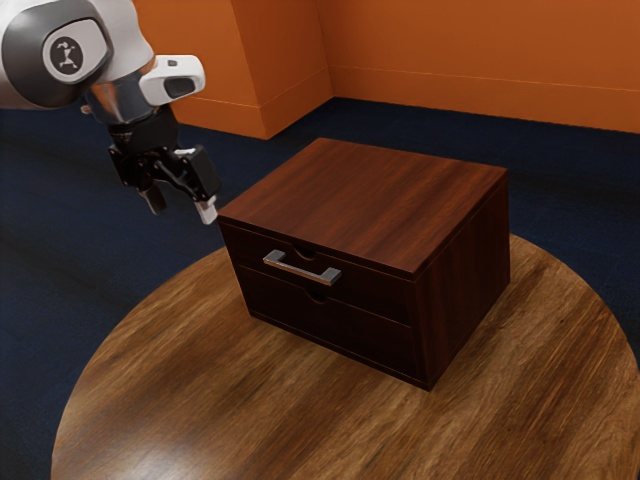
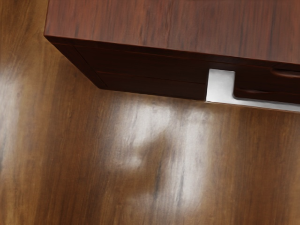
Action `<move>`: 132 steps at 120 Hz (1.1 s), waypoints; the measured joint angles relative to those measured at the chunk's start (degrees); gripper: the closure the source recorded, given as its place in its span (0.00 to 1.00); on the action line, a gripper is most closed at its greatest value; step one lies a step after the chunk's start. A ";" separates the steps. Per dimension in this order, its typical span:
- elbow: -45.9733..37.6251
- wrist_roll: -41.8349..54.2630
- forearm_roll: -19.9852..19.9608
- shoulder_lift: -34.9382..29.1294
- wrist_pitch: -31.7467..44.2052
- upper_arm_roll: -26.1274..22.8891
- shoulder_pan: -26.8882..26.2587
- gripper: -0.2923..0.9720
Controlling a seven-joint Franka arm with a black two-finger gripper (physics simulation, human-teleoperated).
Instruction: Pull the drawer handle with one arm to open the drawer
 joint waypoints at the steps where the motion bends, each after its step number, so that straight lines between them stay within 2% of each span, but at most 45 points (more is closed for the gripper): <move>1: 0.00 0.00 0.00 0.00 0.00 0.00 -0.01 0.23; 21: 0.37 0.14 -1.99 -0.09 -0.02 1.91 -2.32 0.23; 36: 8.14 3.79 -2.18 -0.55 -0.28 1.23 -2.33 0.23; 42: 10.89 8.04 -2.43 -0.84 -0.34 -0.39 -1.19 0.23; 53: 12.77 18.90 -2.90 -3.03 -0.48 -6.76 1.68 0.23; 67: 13.67 34.49 -4.18 -3.98 -1.28 -9.82 -5.37 0.23; 78: 14.50 43.46 -6.54 -5.41 -1.93 -9.85 -4.97 0.23; 87: 13.79 49.11 -7.52 -5.09 -2.26 -9.06 -3.64 0.23; 99: 13.63 55.02 -7.06 -1.15 -2.35 -9.03 -3.38 0.23; 112: 13.29 60.58 -6.27 -0.09 -1.66 -8.86 -3.74 0.23; 132: -3.84 68.60 -5.38 -9.03 8.31 -7.85 -3.77 0.25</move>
